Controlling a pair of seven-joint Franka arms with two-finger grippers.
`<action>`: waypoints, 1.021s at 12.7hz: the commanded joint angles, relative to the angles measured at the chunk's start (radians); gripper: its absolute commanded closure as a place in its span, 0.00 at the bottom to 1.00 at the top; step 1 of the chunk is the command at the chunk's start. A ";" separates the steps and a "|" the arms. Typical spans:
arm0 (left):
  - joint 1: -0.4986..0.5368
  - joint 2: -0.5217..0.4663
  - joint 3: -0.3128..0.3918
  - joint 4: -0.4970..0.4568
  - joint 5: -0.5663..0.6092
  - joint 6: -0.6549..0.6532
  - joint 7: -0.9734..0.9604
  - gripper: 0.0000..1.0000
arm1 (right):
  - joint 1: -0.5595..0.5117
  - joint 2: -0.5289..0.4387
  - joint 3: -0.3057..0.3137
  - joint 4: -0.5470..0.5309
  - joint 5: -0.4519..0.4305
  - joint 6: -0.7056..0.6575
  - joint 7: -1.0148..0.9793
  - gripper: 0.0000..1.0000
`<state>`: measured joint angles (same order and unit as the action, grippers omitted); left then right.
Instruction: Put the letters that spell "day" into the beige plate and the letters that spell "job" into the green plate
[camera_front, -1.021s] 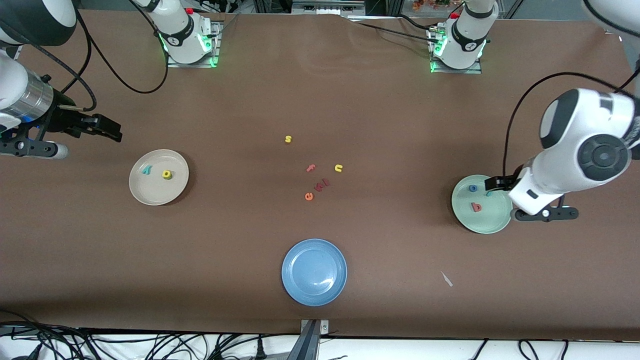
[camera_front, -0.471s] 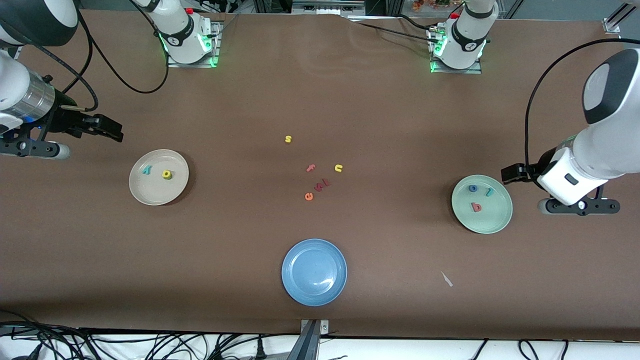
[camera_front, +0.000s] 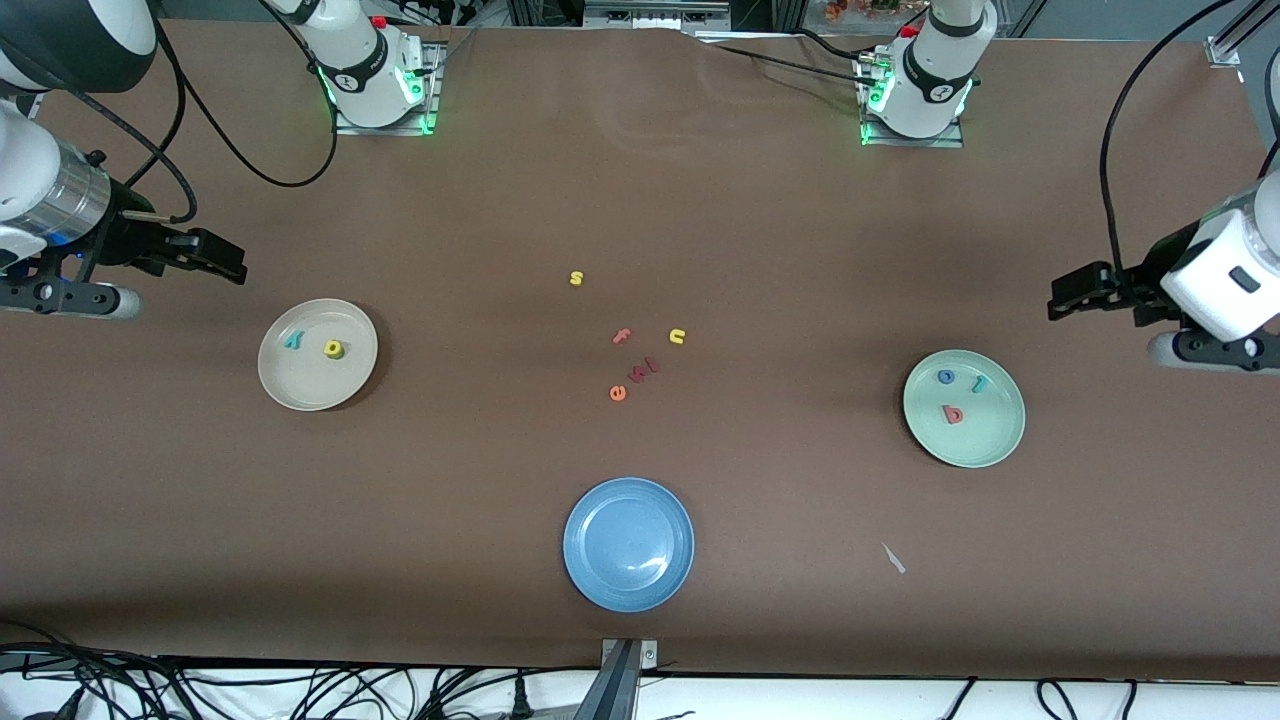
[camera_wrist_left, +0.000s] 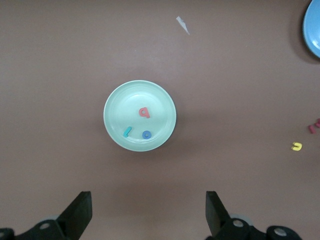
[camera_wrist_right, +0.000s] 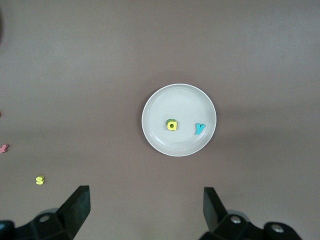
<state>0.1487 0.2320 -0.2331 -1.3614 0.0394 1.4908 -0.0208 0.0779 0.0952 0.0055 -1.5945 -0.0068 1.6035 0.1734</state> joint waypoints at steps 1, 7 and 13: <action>-0.077 -0.123 0.100 -0.193 -0.026 0.101 0.036 0.00 | 0.006 0.005 -0.004 0.015 -0.010 -0.002 0.012 0.00; -0.178 -0.238 0.159 -0.308 -0.038 0.174 0.018 0.00 | 0.006 0.005 -0.002 0.015 -0.010 -0.004 0.012 0.00; -0.170 -0.238 0.164 -0.306 -0.024 0.157 0.021 0.00 | 0.006 0.005 -0.002 0.015 -0.010 -0.004 0.012 0.00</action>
<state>-0.0151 0.0142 -0.0750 -1.6527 -0.0258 1.6484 -0.0165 0.0786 0.0953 0.0048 -1.5945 -0.0068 1.6035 0.1746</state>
